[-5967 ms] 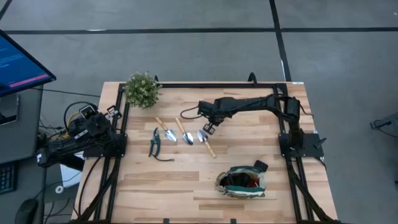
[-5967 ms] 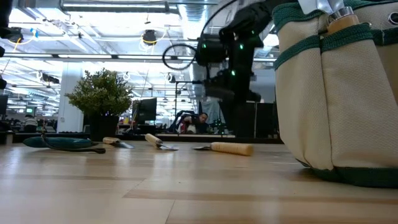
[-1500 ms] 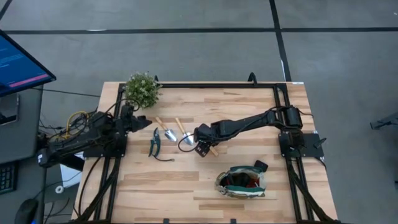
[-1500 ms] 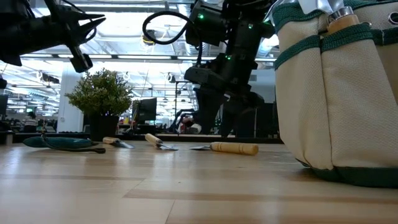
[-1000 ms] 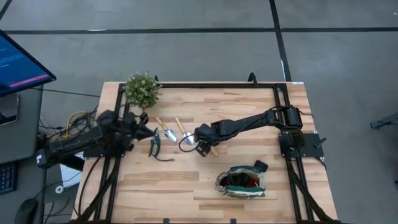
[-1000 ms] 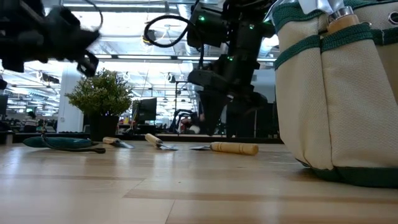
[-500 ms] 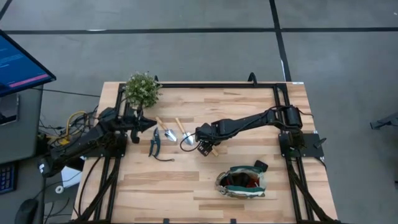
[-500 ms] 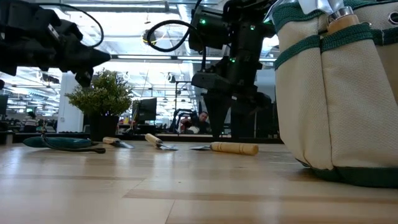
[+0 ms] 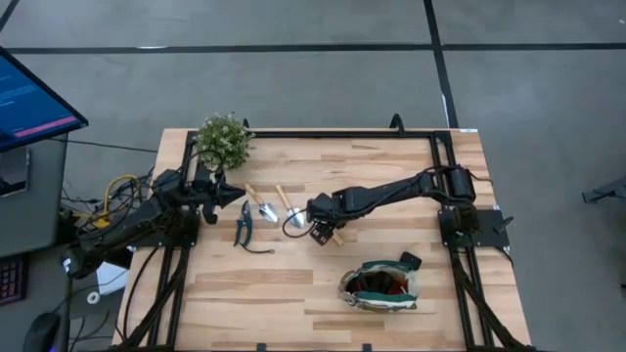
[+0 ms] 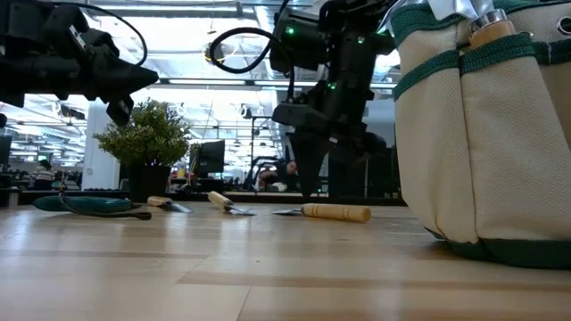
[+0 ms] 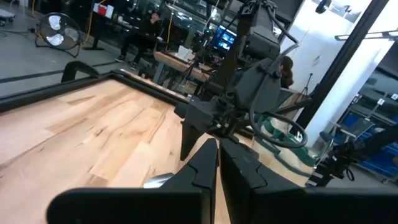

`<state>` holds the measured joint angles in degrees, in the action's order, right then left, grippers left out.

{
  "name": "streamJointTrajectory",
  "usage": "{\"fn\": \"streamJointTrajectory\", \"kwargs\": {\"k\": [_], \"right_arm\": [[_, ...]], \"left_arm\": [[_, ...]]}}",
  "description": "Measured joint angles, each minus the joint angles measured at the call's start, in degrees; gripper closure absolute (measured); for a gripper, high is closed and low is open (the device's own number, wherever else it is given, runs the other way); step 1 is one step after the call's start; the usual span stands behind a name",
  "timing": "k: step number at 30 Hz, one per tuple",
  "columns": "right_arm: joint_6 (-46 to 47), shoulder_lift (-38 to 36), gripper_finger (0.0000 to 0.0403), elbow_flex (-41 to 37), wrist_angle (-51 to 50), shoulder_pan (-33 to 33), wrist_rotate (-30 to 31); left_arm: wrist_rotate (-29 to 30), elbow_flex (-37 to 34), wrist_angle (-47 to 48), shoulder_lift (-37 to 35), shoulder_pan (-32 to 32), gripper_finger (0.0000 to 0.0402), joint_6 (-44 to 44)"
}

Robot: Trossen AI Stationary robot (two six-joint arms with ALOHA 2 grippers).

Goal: Pick & Place Garden tools in Gardening bag
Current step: Put the brown trowel into the gardening bag

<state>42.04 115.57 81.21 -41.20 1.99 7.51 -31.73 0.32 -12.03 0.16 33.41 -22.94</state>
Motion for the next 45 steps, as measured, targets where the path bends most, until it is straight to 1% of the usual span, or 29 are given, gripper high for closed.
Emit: {"fn": "streamJointTrajectory", "kwargs": {"k": [9,11,14,19,24,26,29,35,37,39,41,45], "right_arm": [[-0.32,0.00,0.0138,0.00,0.53,-2.55,-0.09],[-0.39,0.00,0.0138,0.00,0.58,-2.59,0.01],[-0.44,0.00,0.0138,0.00,0.78,-2.46,-0.02],[-0.52,0.00,0.0138,0.00,1.01,-2.45,0.02],[-0.63,0.02,0.0138,0.00,1.23,-2.40,1.28],[-0.61,0.04,0.0138,0.00,1.87,-2.25,1.36],[-0.57,2.55,0.0138,0.14,4.83,-1.39,1.06],[-1.05,7.04,0.0138,3.33,0.11,0.10,-1.47],[-1.76,7.70,0.0140,4.48,-1.70,0.31,-1.20],[-1.94,8.01,0.0152,5.53,-3.06,0.17,-1.61],[-1.95,8.12,0.0179,6.14,-3.89,-0.17,-2.07],[-3.54,8.27,0.0264,7.05,-5.47,-0.86,-2.74]], "left_arm": [[0.02,0.00,-0.01,-0.17,-0.06,0.0384,-0.02],[0.42,0.00,-0.74,-0.15,-1.05,0.0384,-0.04],[0.83,0.00,-0.90,-0.15,-4.91,0.0384,-0.02],[0.70,0.00,-1.10,-0.15,-14.16,0.0384,-0.02],[0.72,0.00,-1.24,-0.15,-19.03,0.0384,-0.02],[0.82,0.00,-1.34,-0.15,-20.05,0.0384,-0.02],[0.77,0.00,-1.36,-0.15,-21.03,0.0384,-0.02],[0.84,0.00,-1.63,-0.17,-21.05,0.0384,-0.02],[0.84,0.00,-1.75,-0.15,-21.05,0.0384,-0.02],[0.84,0.00,-1.86,-0.09,-21.05,0.0384,-0.02],[0.83,0.00,-1.93,-0.03,-21.04,0.0384,-0.02],[0.83,0.00,-2.14,0.28,-21.03,0.0384,-0.02]]}}
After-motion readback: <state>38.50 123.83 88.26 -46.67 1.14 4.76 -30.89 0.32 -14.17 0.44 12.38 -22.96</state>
